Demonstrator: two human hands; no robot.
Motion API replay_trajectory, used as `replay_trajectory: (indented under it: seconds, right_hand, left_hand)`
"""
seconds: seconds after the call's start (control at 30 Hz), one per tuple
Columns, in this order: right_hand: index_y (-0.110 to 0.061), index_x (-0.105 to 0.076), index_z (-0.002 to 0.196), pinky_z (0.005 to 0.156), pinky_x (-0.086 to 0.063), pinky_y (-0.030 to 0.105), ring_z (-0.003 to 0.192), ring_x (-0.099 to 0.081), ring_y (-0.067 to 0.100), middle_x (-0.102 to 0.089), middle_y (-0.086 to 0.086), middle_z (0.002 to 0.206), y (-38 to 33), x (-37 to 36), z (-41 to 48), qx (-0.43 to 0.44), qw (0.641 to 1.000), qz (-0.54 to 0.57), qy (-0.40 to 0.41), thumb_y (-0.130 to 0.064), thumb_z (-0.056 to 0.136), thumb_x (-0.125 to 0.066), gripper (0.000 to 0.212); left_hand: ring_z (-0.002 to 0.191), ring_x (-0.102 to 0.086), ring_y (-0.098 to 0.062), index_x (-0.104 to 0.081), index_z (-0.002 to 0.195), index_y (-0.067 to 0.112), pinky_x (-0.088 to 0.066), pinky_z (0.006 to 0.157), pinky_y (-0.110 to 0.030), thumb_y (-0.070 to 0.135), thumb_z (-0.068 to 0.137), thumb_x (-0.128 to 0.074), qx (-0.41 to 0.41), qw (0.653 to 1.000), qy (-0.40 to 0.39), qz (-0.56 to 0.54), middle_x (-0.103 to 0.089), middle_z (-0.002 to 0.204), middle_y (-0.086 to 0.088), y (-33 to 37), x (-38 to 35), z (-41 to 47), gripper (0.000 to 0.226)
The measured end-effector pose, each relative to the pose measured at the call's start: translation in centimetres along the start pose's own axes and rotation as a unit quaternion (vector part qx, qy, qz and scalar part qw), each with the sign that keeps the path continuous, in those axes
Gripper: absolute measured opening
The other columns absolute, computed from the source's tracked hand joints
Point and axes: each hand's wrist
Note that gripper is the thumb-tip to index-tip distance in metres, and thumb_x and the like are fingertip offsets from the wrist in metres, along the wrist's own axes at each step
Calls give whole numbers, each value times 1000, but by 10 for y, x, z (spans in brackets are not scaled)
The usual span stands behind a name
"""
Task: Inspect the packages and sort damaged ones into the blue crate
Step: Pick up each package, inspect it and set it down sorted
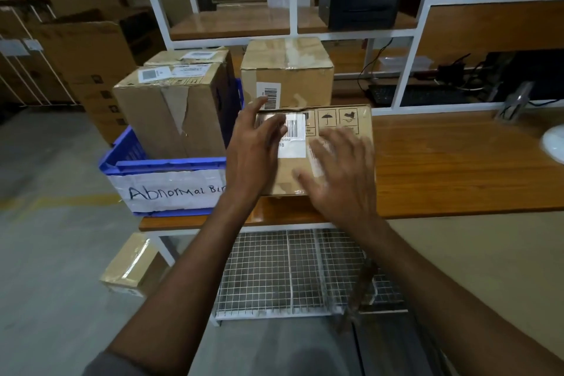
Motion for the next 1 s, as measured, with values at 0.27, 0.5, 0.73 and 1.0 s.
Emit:
replay_trajectory:
  seconds: [0.27, 0.5, 0.73, 1.0]
  right_hand:
    - [-7, -12, 165, 128, -5, 58, 161, 0, 25, -3, 11, 174, 16, -2, -10, 64, 986, -106, -115, -74, 91, -53, 109]
    - [-12, -22, 164, 127, -10, 57, 160, -10, 25, -16, 9, 173, 11, 4, -7, 53, 990, -88, -100, -55, 91, -66, 96]
    - [-37, -25, 162, 123, 5, 68, 159, 6, 24, -7, -5, 172, 4, 23, -6, -54, 987, -19, -151, -89, 83, -43, 95]
    - [-29, -3, 166, 128, 2, 54, 159, 14, 22, 7, 3, 174, -8, 36, 12, 39, 985, -37, -166, -61, 76, -81, 123]
  left_hand:
    - [157, 22, -25, 1, 166, 23, 1, 118, -72, 100, 64, -47, -100, 950, -274, 115, 17, 172, 3, -13, 19, -33, 137]
    - [159, 11, -26, -8, 166, 20, -44, 113, -58, 47, 76, -87, -108, 961, -233, 102, 2, 174, 1, -16, 14, -36, 122]
    - [159, 0, -10, -40, 158, 17, -27, 124, -33, 34, 85, -81, 19, 971, -144, -190, 3, 173, -1, -11, 19, -49, 85]
    - [136, -52, -17, -44, 146, 33, -50, 105, -30, 64, 81, -78, 347, 890, -18, -295, -45, 151, 0, -6, -2, -82, 79]
Point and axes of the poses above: each hand's wrist, its own z-axis towards the middle knuckle, its own x-axis out of the back of the hand, y = z × x
